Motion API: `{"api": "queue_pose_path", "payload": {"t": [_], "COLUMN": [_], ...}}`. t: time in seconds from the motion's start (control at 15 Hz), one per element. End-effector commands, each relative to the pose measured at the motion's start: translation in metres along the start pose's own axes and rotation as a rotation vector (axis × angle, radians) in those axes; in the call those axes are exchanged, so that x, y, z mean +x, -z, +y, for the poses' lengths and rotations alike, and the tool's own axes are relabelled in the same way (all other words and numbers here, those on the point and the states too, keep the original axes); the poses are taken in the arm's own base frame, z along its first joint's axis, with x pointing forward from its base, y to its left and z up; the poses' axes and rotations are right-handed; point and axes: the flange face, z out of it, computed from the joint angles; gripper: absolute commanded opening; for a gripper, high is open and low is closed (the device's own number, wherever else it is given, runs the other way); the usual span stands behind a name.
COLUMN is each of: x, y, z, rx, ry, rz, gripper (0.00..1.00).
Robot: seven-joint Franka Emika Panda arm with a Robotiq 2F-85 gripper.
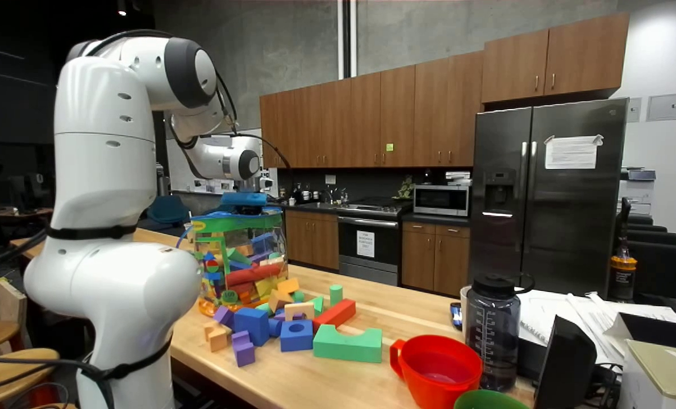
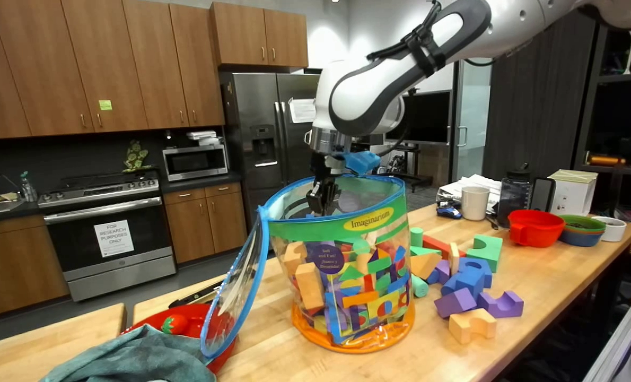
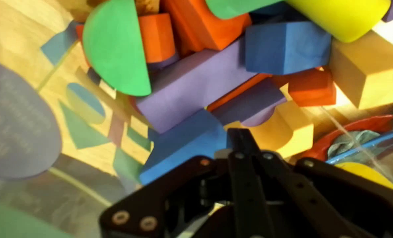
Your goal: Pick up one blue rectangular block and put it on the table, pick up one green cylindrical block and put it on the table
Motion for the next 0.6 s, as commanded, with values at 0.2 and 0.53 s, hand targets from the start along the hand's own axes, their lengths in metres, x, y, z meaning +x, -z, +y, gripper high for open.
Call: {"api": "queue_pose_path", "payload": {"t": [0.2, 0.53], "x": [0.018, 0.018], "y": [0.043, 0.035], "z": [0.023, 0.021], "rx": [-0.002, 0.005], "ry": [-0.046, -0.050], "rz": [0.029, 0.019], "gripper": [0.19, 0.50]}}
